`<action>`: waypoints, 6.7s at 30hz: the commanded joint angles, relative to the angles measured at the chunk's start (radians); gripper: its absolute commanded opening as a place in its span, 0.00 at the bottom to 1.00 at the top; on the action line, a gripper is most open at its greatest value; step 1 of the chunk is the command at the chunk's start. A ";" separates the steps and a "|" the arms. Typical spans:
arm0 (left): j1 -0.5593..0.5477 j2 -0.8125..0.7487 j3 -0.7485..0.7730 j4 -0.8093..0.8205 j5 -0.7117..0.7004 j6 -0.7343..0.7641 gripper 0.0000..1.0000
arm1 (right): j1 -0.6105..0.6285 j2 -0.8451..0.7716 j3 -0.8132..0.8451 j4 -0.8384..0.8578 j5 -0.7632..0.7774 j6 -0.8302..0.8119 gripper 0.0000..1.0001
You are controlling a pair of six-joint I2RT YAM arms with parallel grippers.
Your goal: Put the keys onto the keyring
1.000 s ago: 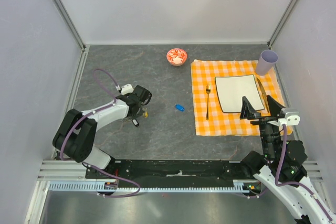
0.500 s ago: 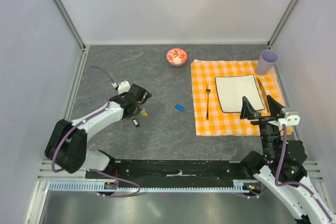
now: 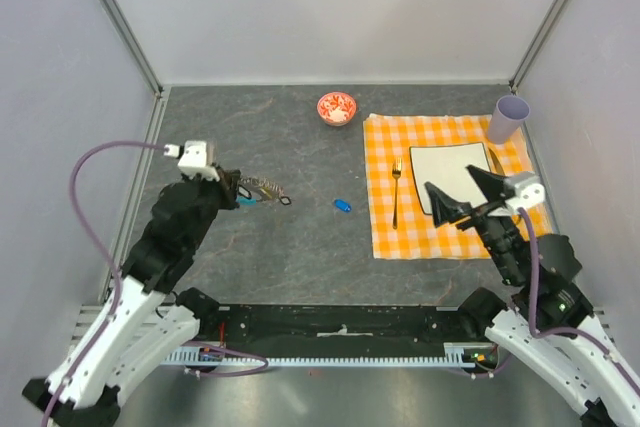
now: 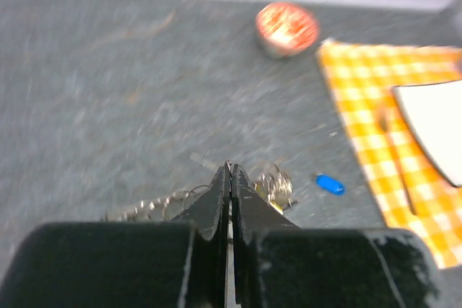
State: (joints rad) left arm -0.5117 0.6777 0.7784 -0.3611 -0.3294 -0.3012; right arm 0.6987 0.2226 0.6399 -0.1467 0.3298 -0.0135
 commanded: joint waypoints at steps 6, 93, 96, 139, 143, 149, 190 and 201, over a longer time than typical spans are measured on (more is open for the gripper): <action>0.002 -0.248 -0.102 0.192 0.586 0.413 0.02 | 0.005 0.406 0.164 -0.084 -0.486 0.197 0.98; 0.019 0.008 -0.083 0.232 1.205 0.471 0.38 | 0.088 1.020 0.129 0.791 -1.273 0.090 0.00; 0.021 0.013 -0.079 0.225 1.215 0.482 0.38 | 0.088 1.021 0.168 0.660 -1.270 0.009 0.00; 0.021 0.126 0.039 0.108 1.165 0.729 0.41 | 0.213 1.072 0.600 -0.113 -0.910 -0.678 0.00; 0.021 0.138 0.041 0.106 1.172 0.737 0.30 | 0.213 1.074 0.600 -0.111 -0.919 -0.669 0.00; 0.021 0.125 0.035 0.103 1.159 0.749 0.17 | 0.213 1.072 0.603 -0.110 -0.937 -0.663 0.00; -0.045 -0.124 -0.119 0.022 0.804 0.924 0.02 | 0.004 1.175 0.491 -0.062 -0.703 0.015 0.98; -0.057 -0.168 -0.162 0.073 0.754 0.932 0.02 | -0.033 1.389 0.569 -0.142 -0.506 0.202 0.93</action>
State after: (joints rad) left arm -0.5652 0.5346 0.6128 -0.3706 0.4492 0.5785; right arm 0.6640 1.5578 1.1408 -0.2626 -0.2638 0.0906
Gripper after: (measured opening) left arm 0.034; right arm 0.951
